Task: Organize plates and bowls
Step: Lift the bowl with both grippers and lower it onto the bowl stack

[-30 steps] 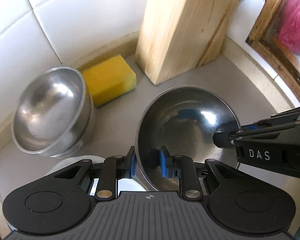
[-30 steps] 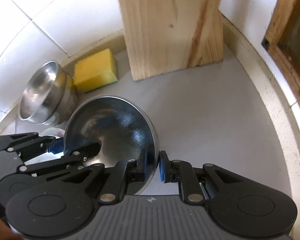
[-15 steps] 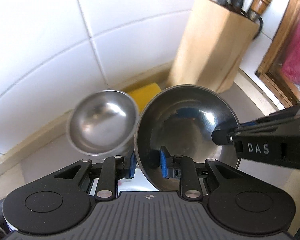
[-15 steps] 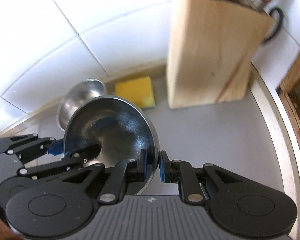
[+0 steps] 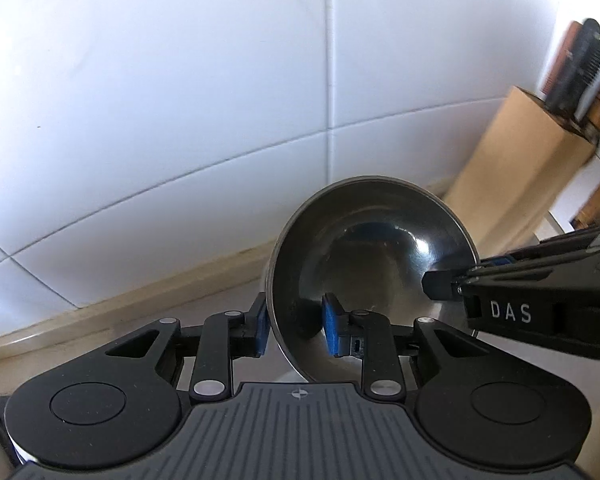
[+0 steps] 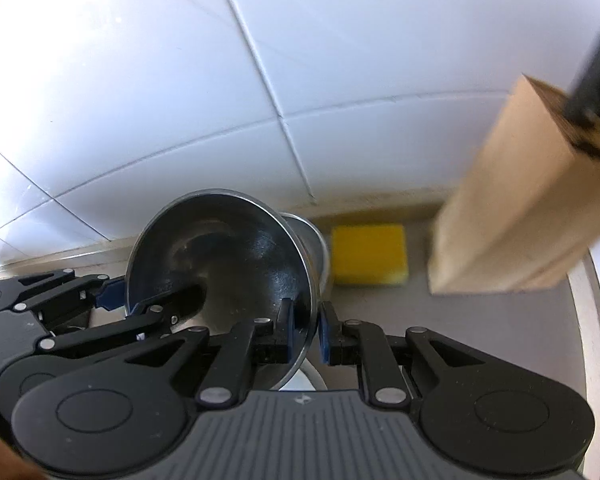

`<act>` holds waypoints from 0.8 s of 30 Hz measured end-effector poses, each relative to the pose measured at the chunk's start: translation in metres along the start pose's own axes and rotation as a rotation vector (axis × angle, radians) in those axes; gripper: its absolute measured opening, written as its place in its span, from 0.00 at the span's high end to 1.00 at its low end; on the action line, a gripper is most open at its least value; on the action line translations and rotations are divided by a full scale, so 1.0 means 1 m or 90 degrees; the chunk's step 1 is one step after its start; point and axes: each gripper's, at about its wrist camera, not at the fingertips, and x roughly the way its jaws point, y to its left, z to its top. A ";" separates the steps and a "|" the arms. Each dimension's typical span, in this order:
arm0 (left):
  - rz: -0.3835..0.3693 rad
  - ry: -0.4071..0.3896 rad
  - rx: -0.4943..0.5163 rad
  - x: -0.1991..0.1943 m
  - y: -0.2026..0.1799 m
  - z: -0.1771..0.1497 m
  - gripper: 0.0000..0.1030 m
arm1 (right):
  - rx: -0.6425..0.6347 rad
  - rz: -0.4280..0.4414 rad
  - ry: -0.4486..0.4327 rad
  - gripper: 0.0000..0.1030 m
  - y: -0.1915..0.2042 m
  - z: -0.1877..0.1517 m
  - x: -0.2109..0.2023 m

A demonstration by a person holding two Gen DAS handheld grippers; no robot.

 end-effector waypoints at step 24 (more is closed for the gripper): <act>0.001 0.054 -0.025 0.057 0.007 0.003 0.71 | -0.001 -0.010 0.047 1.00 -0.001 0.025 0.074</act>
